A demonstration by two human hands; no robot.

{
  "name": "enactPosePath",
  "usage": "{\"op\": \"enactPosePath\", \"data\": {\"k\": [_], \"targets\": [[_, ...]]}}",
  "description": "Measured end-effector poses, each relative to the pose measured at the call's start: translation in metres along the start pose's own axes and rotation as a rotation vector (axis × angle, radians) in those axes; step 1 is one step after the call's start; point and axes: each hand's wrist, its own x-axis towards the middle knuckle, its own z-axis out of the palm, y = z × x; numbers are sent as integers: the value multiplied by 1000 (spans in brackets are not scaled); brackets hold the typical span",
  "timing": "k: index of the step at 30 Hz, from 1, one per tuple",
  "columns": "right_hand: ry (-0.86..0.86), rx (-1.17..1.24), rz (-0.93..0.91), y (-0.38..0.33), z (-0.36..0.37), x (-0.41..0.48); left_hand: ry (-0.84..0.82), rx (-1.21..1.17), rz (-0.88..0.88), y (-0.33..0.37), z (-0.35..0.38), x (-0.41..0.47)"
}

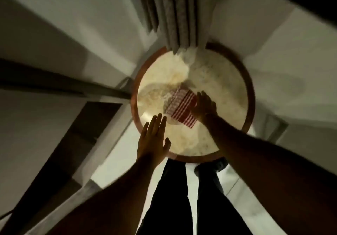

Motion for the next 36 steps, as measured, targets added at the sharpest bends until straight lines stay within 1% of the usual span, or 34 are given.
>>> {"op": "enactPosePath", "data": {"k": [4,7,9,10,12,13,14,16,18,21,22,23,25,26,27,28,29,30,31,32,34,36], "targets": [[39,4,64,-14,22,25,-93,30,-78,-13,26,3],[192,-127,54,-23,40,23,-76,4,-87,-4,31,13],[170,-118,74,-24,38,25,-35,-1,-74,3,28,24],[106,-64,90,-24,33,25,-22,0,-72,6,24,29],[-30,185,134,-24,19,14,-18,10,-77,15,16,36],[-73,351,148,-22,14,8,-18,18,-78,19,12,40],[-80,496,152,-19,4,0,-17,33,-75,26,3,43],[-67,623,138,-17,-16,-21,2,59,-65,42,-15,45],[-23,760,140,-10,-46,-51,26,75,-11,59,-35,44],[30,1076,67,14,-100,-107,104,152,143,95,-75,51],[67,1201,19,24,-127,-132,126,166,220,114,-94,56],[63,1325,-17,33,-143,-150,140,178,266,129,-109,60],[13,1506,-102,54,-188,-184,241,195,340,170,-147,75],[26,1613,-126,61,-206,-199,315,196,362,188,-164,82],[71,1706,-158,70,-234,-220,384,179,411,213,-184,90],[97,1763,-189,76,-256,-241,414,174,443,232,-201,93],[167,1817,-238,85,-287,-266,458,176,494,265,-225,98],[320,1856,-265,89,-311,-288,495,189,535,292,-246,102],[498,1862,-261,92,-331,-309,568,209,579,316,-265,105],[687,1856,-255,100,-357,-332,627,222,636,347,-289,106],[990,1797,-326,117,-410,-377,757,222,728,411,-336,100],[1190,1704,-414,133,-454,-410,843,211,821,467,-370,99]]}}
